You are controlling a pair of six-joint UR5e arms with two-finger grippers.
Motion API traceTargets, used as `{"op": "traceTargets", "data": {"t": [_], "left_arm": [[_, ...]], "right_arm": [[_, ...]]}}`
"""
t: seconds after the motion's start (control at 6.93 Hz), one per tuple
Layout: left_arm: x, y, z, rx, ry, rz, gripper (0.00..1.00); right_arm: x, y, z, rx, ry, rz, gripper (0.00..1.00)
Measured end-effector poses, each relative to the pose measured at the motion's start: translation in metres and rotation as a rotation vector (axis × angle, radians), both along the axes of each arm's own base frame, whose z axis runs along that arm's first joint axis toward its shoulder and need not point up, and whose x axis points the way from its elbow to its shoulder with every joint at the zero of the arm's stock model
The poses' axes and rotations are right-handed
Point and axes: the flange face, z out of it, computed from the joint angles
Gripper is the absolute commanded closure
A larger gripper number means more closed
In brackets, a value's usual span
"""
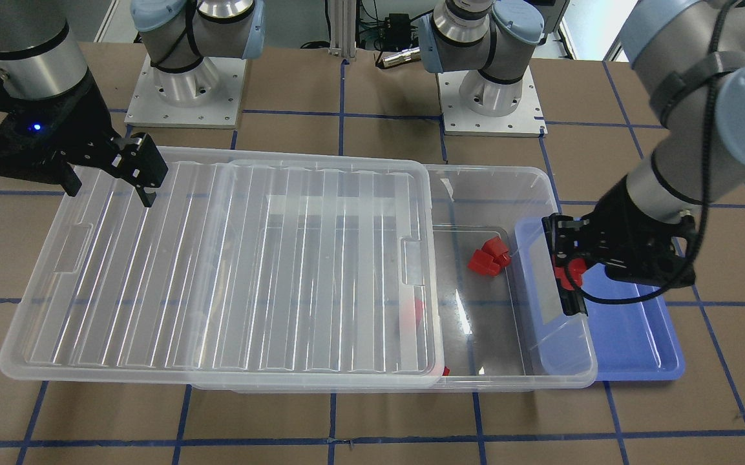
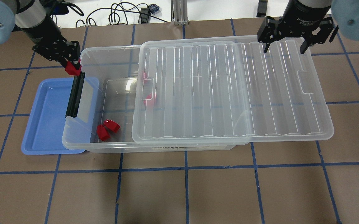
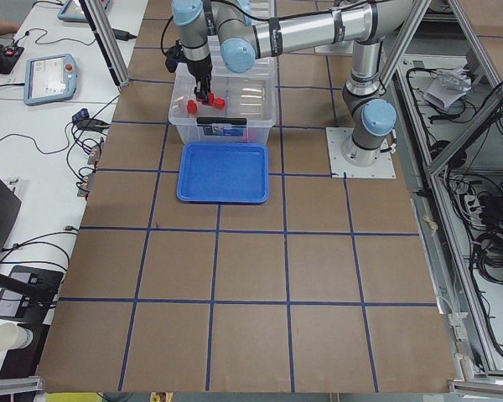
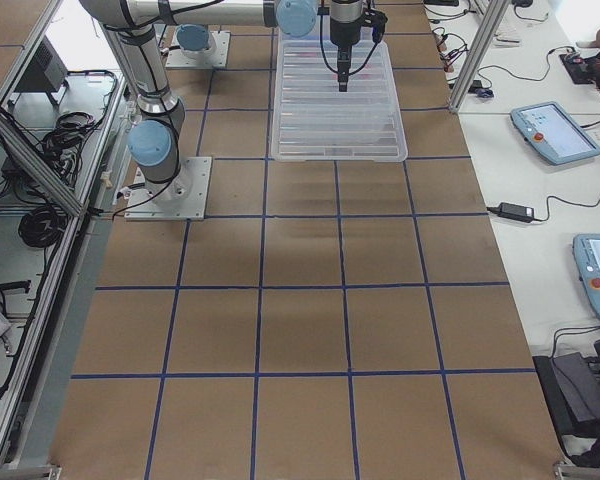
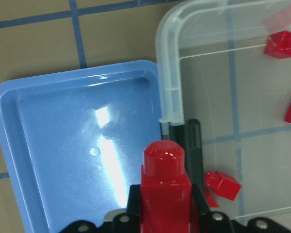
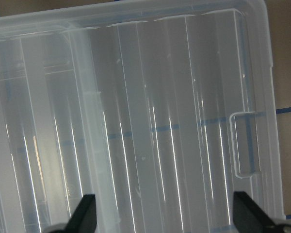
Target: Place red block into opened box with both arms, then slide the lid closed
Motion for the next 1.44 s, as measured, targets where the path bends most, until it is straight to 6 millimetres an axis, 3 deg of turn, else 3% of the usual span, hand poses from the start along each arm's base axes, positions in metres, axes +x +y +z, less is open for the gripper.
{"op": "traceTargets", "data": {"t": [0.14, 0.43, 0.87, 1.01, 1.15, 1.44], "left_arm": [[-0.027, 0.009, -0.009, 0.015, -0.003, 0.022, 1.0], [-0.046, 0.016, -0.053, 0.03, -0.005, 0.043, 1.0], [-0.051, 0.033, -0.123, -0.049, -0.008, 0.046, 1.0], [-0.051, 0.038, -0.139, -0.053, -0.007, 0.048, 1.0], [-0.051, 0.042, -0.149, -0.047, -0.006, 0.047, 0.88], [-0.051, 0.042, -0.169, -0.052, -0.009, 0.045, 0.87]], "right_arm": [[0.0, 0.0, 0.0, 0.0, 0.0, 0.0, 0.0], [0.0, 0.0, 0.0, 0.001, 0.0, 0.001, 0.0], [0.0, 0.0, 0.0, 0.001, 0.0, 0.002, 0.0], [0.0, 0.0, 0.0, 0.001, 0.0, 0.002, 0.0], [0.0, 0.0, 0.0, 0.001, 0.0, 0.002, 0.0], [0.0, -0.001, -0.001, 0.001, 0.0, 0.002, 0.0]]}}
